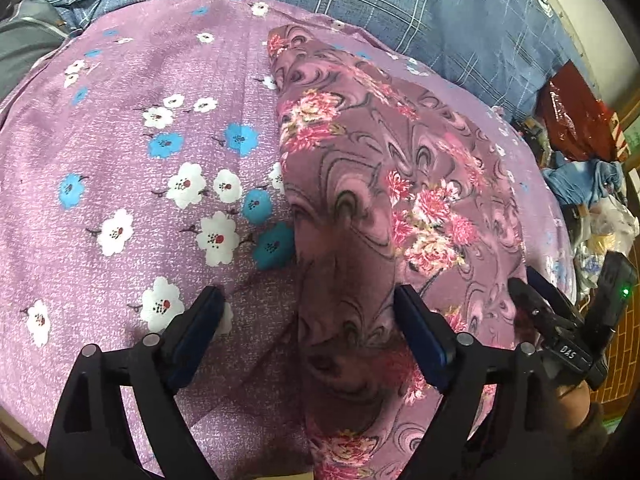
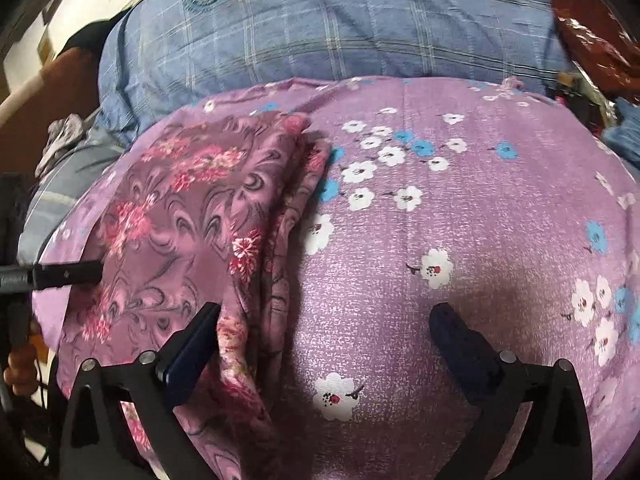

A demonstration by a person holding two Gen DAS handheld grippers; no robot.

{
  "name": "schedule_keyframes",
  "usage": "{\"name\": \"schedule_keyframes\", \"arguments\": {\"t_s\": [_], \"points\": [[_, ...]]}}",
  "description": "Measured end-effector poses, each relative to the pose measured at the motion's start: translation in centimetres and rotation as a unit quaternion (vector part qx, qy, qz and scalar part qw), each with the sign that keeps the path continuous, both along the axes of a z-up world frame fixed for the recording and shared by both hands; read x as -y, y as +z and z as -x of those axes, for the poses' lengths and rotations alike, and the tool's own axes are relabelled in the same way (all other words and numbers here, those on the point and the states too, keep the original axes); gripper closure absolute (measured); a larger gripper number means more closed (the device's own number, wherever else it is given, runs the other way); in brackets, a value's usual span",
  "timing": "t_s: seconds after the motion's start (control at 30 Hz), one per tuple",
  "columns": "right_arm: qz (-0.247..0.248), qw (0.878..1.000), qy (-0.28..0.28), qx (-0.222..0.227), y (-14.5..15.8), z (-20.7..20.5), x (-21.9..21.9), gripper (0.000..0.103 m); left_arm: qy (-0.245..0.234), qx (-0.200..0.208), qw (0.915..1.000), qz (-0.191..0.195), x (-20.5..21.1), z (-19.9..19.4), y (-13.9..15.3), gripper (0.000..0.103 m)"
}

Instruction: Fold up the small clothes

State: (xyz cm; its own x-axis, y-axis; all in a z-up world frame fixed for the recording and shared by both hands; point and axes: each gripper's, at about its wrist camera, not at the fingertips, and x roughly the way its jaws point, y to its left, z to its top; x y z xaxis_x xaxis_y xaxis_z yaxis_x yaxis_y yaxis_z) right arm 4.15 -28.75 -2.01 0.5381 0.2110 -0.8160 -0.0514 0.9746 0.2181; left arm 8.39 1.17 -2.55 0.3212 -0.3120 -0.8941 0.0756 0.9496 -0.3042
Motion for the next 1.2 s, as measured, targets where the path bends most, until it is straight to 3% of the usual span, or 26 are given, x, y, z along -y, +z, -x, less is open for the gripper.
{"name": "schedule_keyframes", "arguments": {"t_s": [0.13,0.27,0.4,0.53,0.73,1.2], "points": [[-0.033,0.999,-0.032,0.011,-0.4,1.3,0.9,0.000,0.016,-0.006,0.9998,0.011,-0.7,0.5,-0.2,0.013],[-0.023,0.999,-0.034,0.005,-0.1,1.4,0.7,0.000,0.025,-0.003,0.9997,-0.001,-1.0,1.7,0.4,0.013],[-0.010,0.997,-0.046,-0.055,1.0,0.6,1.0,0.000,0.023,0.039,0.9979,-0.047,-0.8,3.8,2.2,0.013],[0.036,0.998,-0.045,-0.013,3.5,2.3,1.1,0.000,0.028,0.090,0.9897,-0.107,-1.2,5.6,3.5,0.013],[0.124,0.992,-0.008,0.023,5.5,4.9,-0.2,0.000,0.027,0.126,0.9779,-0.165,-1.0,6.8,4.1,0.013],[0.160,0.986,0.038,0.041,6.6,6.9,-2.3,0.000,-0.053,0.144,0.9689,-0.194,1.7,9.7,4.4,0.013]]}}
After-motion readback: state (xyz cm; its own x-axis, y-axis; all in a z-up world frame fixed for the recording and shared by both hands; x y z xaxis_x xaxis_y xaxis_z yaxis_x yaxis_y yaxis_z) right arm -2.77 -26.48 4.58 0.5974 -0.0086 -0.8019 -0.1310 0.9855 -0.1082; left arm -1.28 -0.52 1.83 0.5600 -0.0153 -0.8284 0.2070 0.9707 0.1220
